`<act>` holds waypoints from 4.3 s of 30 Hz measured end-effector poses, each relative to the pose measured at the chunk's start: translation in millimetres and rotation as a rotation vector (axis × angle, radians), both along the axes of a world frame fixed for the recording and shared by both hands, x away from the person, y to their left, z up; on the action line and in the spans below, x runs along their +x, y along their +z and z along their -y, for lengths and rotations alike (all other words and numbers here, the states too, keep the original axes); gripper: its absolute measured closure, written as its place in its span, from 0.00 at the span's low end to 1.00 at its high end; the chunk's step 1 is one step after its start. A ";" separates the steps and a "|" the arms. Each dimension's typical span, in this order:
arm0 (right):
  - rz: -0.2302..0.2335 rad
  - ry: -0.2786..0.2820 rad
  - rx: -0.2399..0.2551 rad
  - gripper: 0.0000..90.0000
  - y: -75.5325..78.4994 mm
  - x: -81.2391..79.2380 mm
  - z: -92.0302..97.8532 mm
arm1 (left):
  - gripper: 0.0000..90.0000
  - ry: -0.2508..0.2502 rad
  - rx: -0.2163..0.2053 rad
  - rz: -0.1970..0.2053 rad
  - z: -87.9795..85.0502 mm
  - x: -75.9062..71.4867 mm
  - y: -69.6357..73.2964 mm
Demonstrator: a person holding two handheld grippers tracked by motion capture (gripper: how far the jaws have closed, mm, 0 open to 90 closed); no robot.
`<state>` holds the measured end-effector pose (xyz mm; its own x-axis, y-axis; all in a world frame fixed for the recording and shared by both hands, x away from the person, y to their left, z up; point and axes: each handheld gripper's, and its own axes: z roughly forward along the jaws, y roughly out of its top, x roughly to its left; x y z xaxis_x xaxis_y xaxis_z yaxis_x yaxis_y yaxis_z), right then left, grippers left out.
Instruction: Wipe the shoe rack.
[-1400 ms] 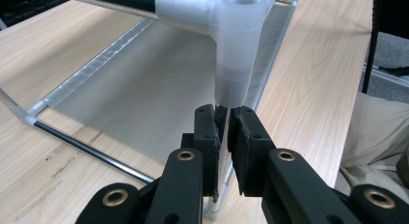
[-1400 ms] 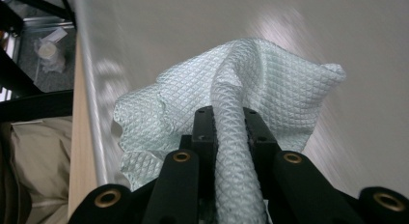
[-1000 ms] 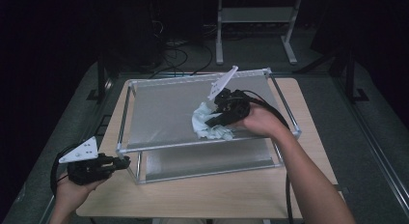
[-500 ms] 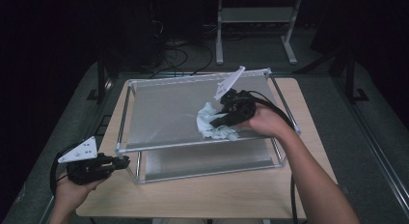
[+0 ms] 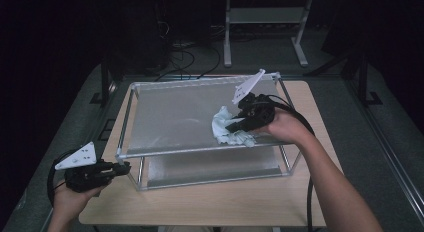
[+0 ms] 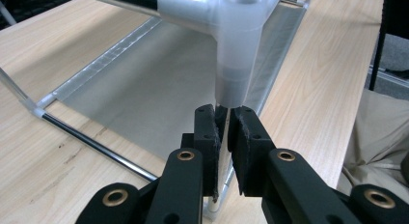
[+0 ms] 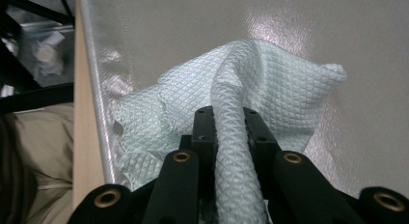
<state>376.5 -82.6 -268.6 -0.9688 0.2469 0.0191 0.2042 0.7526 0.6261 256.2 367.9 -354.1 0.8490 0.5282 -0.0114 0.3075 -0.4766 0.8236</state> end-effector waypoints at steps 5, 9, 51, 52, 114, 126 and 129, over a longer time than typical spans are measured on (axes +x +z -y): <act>-0.010 -0.056 -0.004 0.87 0.3 2.2 30.8 | 0.90 -0.001 -0.002 0.000 1.1 0.8 -0.3; -0.002 -0.033 -0.002 0.87 0.8 1.0 17.3 | 0.90 0.001 -0.005 0.000 1.1 1.0 -0.4; -0.001 -0.076 -0.016 0.86 0.6 12.0 36.3 | 0.90 0.008 -0.002 -0.002 -4.1 -0.3 -0.2; -0.003 -0.099 -0.015 0.86 0.6 11.4 48.7 | 0.90 0.008 -0.001 0.001 -4.2 -0.4 -0.3; -0.017 -0.243 0.001 0.86 -0.4 6.9 120.5 | 0.90 -0.007 -0.003 -0.001 -1.2 -1.3 -0.6; -0.017 -0.194 -0.008 0.86 1.4 5.7 101.6 | 0.90 -0.010 -0.003 -0.002 -0.9 -1.6 -0.5; -0.014 -0.201 0.007 0.86 -0.2 1.7 105.9 | 0.90 -0.007 -0.008 -0.001 -0.5 -0.8 -1.0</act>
